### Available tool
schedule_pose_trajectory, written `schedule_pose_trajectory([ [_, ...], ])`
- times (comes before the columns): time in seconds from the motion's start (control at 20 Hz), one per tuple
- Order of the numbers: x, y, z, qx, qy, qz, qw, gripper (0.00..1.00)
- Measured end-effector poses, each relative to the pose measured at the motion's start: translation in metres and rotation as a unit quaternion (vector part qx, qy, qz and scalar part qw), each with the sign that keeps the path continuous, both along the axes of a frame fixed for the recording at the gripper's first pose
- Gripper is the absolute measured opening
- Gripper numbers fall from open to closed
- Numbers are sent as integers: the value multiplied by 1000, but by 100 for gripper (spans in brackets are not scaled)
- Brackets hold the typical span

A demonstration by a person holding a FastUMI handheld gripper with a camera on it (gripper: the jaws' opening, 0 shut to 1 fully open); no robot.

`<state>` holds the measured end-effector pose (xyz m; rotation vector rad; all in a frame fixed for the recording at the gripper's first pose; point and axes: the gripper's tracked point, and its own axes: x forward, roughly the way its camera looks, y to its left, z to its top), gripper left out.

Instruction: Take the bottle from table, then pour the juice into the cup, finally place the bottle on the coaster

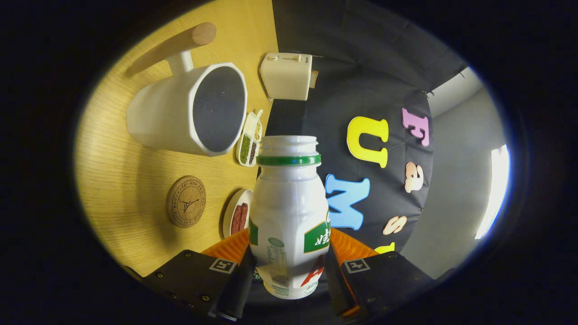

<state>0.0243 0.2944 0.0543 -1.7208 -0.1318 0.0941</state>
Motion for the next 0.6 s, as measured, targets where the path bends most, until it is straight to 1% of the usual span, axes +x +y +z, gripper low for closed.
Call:
schedule_pose_trajectory([
  [0.3, 1, 0, 1, -22, -1, -4, 1000, 71],
  [0.6, 2, 2, 3, -31, -1, -8, 999, 71],
])
